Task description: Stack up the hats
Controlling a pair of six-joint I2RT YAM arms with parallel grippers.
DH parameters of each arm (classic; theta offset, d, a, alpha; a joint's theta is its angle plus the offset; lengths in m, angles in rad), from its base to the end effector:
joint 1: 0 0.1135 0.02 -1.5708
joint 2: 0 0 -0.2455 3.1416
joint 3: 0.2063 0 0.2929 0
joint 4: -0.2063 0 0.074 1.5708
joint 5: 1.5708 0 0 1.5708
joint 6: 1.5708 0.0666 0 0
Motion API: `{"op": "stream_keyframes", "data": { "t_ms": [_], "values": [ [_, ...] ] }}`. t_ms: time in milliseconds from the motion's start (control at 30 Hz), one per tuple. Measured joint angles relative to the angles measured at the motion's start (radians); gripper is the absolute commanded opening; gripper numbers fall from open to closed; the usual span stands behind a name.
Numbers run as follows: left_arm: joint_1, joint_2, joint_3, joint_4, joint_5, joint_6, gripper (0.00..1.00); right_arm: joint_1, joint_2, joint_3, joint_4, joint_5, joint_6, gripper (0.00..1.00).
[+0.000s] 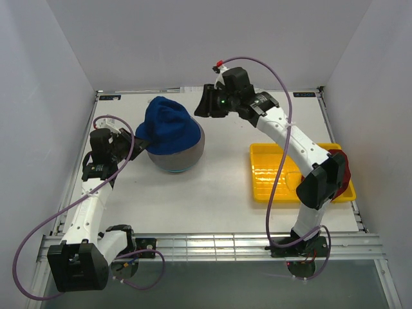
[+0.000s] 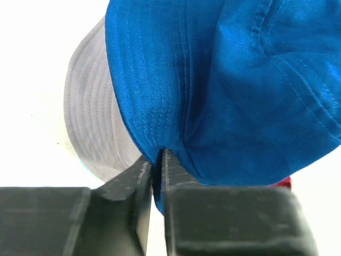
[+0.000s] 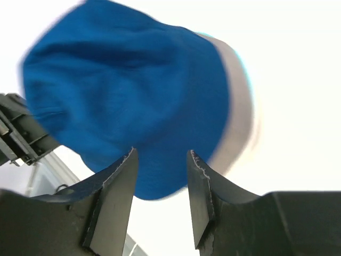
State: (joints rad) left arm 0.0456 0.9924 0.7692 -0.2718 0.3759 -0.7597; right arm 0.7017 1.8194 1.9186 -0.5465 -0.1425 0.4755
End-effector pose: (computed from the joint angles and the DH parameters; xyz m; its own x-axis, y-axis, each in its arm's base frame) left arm 0.2991 -0.0108 0.2495 -0.5371 -0.6658 -0.5179 -0.1236 0.6695 -0.7325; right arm 0.3650 0.3209 0.3790 -0.6310 0.0600 -0.7735 -0.5038 0.7265 0.4674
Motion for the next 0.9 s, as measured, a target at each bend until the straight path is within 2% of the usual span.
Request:
{"op": "stream_keyframes", "data": {
  "t_ms": [100, 200, 433, 667, 900],
  "values": [
    [0.000, 0.000, 0.000, -0.009, -0.003, 0.003, 0.38, -0.098, -0.044, -0.105, 0.010, -0.083, 0.045, 0.48],
    [0.000, 0.000, 0.000, -0.019, -0.006, 0.005, 0.44, -0.170, -0.083, -0.241, 0.066, -0.179, 0.093, 0.48],
    [0.000, 0.000, 0.000, -0.025, -0.017, 0.008, 0.50, -0.212, -0.094, -0.438, 0.171, -0.335, 0.193, 0.50],
    [0.000, 0.000, 0.000, -0.037, -0.029, 0.011, 0.59, -0.209, -0.094, -0.515, 0.335, -0.428, 0.316, 0.55],
    [0.000, 0.000, 0.000, -0.042, -0.045, 0.011, 0.60, -0.209, -0.092, -0.563, 0.455, -0.451, 0.430, 0.57]
  ]
}}
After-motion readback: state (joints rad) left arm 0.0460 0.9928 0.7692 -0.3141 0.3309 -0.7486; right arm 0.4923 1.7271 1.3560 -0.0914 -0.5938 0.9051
